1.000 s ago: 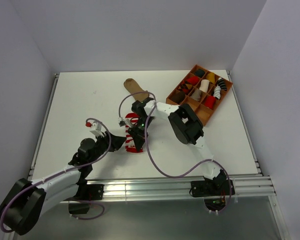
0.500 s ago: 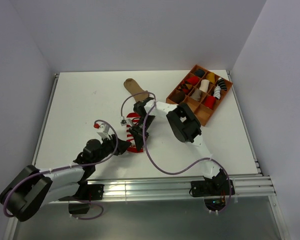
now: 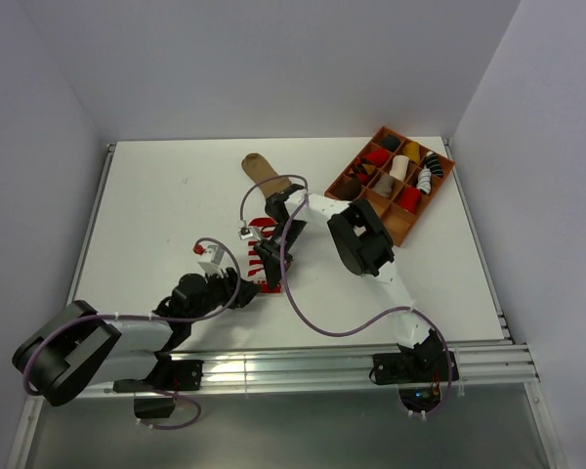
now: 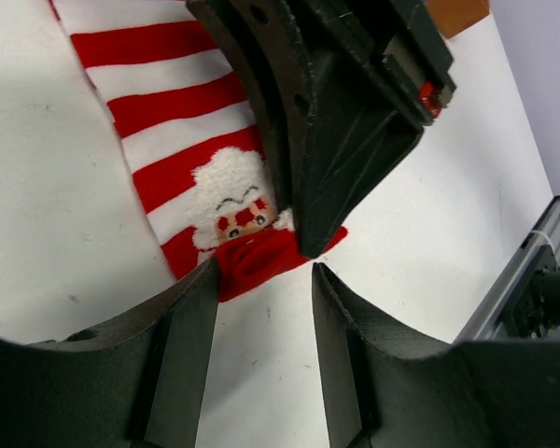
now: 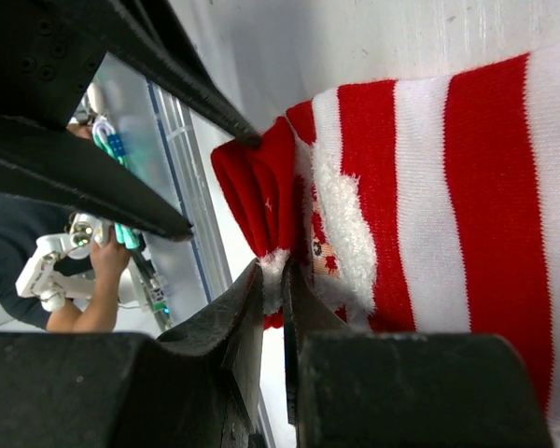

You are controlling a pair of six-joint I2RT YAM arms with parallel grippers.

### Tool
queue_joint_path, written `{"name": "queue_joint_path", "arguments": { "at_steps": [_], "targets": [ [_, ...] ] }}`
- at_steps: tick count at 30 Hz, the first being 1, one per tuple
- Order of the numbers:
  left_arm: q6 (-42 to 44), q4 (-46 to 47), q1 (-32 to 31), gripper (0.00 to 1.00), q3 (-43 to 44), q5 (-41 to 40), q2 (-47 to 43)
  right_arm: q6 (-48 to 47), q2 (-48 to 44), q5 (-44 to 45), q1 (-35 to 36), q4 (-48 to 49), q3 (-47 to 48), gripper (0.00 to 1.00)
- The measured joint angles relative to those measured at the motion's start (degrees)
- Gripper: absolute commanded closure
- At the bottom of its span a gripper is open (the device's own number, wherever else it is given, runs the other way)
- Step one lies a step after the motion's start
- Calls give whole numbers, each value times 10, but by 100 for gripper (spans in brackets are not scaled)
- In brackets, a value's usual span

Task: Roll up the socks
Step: Roll the sock at the center of the board.

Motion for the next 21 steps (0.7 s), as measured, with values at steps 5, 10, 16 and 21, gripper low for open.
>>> {"name": "queue_joint_path", "arguments": {
  "at_steps": [5, 10, 16, 21],
  "targets": [
    [0, 1, -3, 49, 0, -16, 18, 0, 2, -4, -1, -5, 3, 89],
    [0, 0, -6, 49, 0, -26, 34, 1, 6, -7, -1, -13, 15, 89],
    [-1, 5, -7, 49, 1, -34, 43, 5, 19, -8, -1, -17, 22, 89],
    [-2, 7, -7, 49, 1, -35, 43, 17, 27, -8, -2, -17, 25, 89]
  ]
}}
